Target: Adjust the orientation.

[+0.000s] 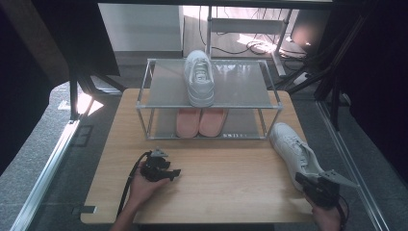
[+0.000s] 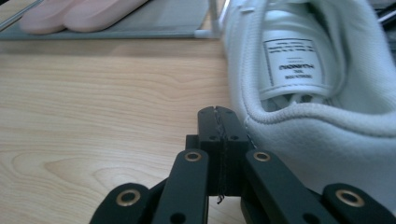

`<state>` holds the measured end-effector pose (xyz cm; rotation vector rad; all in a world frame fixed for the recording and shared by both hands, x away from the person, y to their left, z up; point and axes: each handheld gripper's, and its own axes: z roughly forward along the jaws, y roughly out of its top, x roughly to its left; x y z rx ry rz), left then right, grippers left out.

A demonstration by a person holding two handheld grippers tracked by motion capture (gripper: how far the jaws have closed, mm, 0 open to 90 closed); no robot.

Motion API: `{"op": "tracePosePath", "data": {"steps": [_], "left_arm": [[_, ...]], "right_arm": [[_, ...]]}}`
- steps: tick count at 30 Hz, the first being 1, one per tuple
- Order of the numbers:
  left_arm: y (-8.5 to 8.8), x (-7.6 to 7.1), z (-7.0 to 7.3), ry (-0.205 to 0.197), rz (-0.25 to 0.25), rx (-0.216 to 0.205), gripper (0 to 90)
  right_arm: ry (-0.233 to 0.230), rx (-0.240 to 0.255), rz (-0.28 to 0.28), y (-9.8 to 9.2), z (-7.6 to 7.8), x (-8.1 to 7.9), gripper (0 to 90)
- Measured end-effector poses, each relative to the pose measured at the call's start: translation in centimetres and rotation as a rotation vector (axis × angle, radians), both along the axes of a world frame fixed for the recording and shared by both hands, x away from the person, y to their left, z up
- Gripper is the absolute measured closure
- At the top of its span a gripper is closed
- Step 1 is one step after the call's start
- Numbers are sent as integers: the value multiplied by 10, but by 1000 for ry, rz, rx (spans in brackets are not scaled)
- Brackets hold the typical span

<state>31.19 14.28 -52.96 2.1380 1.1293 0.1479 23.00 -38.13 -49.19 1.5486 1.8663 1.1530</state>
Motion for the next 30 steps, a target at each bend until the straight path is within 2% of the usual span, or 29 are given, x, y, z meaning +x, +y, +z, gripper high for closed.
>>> {"op": "tracePosePath", "data": {"steps": [10, 12, 24, 30], "left_arm": [[1, 0, 0, 0, 1, 0, 418], [1, 0, 0, 0, 2, 0, 418], [1, 0, 0, -2, 0, -1, 418], [0, 0, 1, -1, 0, -1, 418]], "right_arm": [[-3, 18, -51, -20, 0, -2, 900], [-1, 31, -47, -22, 0, -2, 900], [-2, 28, -46, -22, 0, -2, 900], [-11, 33, -12, -16, 3, -1, 852]]}}
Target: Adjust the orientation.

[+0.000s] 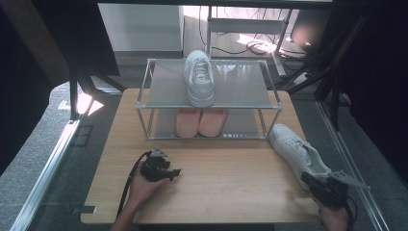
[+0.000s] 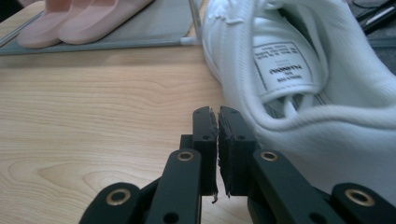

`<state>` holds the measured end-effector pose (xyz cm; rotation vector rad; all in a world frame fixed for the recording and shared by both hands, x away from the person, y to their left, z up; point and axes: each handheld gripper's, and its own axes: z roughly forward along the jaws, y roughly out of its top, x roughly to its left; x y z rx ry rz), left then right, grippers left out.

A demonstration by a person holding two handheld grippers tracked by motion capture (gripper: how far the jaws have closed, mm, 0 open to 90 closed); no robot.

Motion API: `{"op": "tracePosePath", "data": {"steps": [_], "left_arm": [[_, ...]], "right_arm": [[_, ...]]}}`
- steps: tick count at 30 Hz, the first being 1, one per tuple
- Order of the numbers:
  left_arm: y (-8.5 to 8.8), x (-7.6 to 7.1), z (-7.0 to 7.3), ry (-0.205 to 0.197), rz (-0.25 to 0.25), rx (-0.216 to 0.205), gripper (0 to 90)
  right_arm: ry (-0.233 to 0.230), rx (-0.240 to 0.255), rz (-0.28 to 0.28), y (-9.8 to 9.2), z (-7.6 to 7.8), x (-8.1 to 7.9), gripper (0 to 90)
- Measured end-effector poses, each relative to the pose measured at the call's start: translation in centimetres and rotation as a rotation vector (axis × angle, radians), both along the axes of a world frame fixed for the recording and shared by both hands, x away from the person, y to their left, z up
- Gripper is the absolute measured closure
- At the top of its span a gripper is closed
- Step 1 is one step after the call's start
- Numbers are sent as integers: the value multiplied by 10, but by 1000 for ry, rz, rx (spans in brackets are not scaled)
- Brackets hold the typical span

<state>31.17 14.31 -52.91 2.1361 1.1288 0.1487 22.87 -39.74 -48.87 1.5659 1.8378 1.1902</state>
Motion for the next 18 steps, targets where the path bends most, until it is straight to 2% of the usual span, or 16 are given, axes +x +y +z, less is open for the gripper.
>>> {"op": "tracePosePath", "data": {"steps": [8, 18], "left_arm": [[0, 0, 0, 1, -1, 0, 418], [0, 0, 0, 1, 0, 0, 418]], "right_arm": [[-37, -19, 33, 6, 10, 0, 778], [-51, -43, 48, 7, 19, 5, 691]]}}
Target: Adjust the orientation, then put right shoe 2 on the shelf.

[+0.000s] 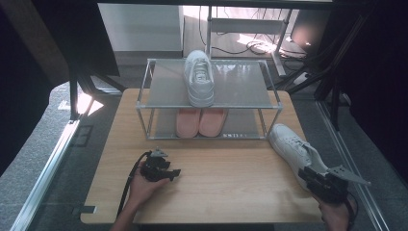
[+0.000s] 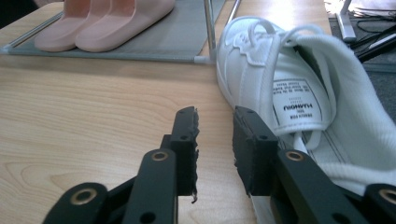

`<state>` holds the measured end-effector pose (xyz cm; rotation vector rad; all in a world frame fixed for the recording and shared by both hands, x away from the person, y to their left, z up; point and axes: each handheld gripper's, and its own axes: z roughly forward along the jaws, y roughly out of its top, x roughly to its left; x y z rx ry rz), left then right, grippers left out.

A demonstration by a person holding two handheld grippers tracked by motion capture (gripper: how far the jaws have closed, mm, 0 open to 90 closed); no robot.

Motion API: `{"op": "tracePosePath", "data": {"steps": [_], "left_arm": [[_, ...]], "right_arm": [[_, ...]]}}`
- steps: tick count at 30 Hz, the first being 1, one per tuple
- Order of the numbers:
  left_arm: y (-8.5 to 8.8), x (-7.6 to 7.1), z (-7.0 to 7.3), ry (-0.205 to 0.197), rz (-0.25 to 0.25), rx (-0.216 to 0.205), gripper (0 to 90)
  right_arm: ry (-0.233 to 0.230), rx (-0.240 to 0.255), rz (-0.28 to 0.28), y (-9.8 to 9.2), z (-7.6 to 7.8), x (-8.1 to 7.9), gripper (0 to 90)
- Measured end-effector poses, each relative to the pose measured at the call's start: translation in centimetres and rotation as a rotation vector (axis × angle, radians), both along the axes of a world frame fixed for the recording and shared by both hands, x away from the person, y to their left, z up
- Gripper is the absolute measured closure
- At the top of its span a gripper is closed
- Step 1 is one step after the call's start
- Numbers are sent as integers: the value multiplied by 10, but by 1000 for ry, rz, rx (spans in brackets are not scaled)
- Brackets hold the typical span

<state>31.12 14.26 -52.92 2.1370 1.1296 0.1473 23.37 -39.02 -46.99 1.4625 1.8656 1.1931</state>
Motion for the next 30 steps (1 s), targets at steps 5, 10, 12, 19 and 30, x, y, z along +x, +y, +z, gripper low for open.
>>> {"op": "tracePosePath", "data": {"steps": [5, 10, 12, 19, 30], "left_arm": [[-1, 0, 1, -3, 0, -1, 418], [-1, 0, 0, 1, 1, 1, 418], [-1, -1, 0, -2, 1, -1, 418], [0, 0, -1, 2, 0, 5, 418], [-1, 0, -1, 0, 2, 3, 418]], "right_arm": [[1, -9, 14, 2, 5, 6, 646], [-4, -10, 7, 0, 12, 13, 623], [-7, -22, 9, 0, 16, 16, 620], [15, -42, 7, -14, 31, 28, 620], [69, -37, 13, -49, 33, 61, 611]]}}
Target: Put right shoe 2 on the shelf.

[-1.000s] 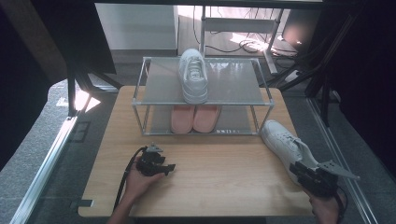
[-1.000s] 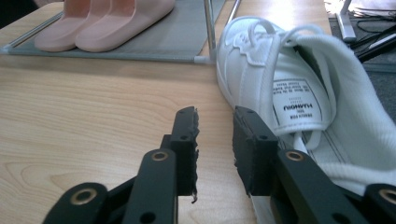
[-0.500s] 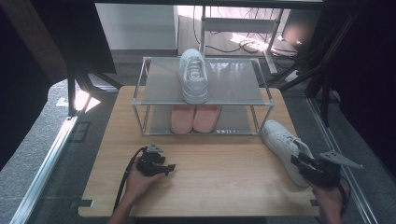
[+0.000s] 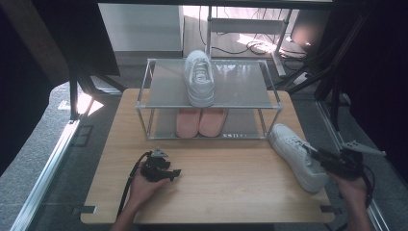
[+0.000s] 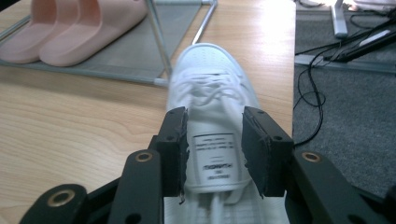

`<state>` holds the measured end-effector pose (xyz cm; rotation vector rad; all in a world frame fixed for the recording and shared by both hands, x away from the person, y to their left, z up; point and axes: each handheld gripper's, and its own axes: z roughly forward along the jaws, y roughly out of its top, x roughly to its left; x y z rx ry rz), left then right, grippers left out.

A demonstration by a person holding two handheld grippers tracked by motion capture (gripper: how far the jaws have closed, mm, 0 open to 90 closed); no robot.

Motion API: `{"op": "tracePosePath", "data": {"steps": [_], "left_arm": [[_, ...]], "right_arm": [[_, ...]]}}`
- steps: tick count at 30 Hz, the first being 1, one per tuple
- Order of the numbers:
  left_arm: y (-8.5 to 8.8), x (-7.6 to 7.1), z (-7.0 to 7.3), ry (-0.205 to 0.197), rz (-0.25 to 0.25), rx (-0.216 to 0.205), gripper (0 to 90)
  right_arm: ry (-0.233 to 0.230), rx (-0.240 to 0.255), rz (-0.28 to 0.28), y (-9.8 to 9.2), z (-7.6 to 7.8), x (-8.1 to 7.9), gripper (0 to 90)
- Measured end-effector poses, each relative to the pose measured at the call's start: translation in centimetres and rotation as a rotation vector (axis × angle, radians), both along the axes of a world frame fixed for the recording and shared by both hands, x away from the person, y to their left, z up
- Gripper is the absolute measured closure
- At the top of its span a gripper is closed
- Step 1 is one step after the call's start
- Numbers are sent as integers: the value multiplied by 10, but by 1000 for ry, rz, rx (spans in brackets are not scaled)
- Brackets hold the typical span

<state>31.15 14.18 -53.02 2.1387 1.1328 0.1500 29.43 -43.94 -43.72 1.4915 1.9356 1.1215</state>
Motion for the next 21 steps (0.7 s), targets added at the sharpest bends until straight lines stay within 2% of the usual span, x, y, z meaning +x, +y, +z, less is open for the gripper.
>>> {"op": "tracePosePath", "data": {"steps": [3, 5, 10, 15, 21], "left_arm": [[0, 0, 0, 2, -2, -1, 417], [0, -1, 1, -2, -1, 0, 418], [0, -1, 3, -10, 4, -10, 418], [0, -2, 4, -11, 4, -10, 417], [1, -2, 4, -11, 4, -11, 417]], "right_arm": [[24, 14, 21, -7, -5, 10, 599], [37, 1, 32, -9, -9, 15, 585], [51, 4, 52, -15, -16, 25, 567], [73, -34, 60, -13, -20, 33, 554], [136, -94, 73, -10, -27, 48, 543]]}}
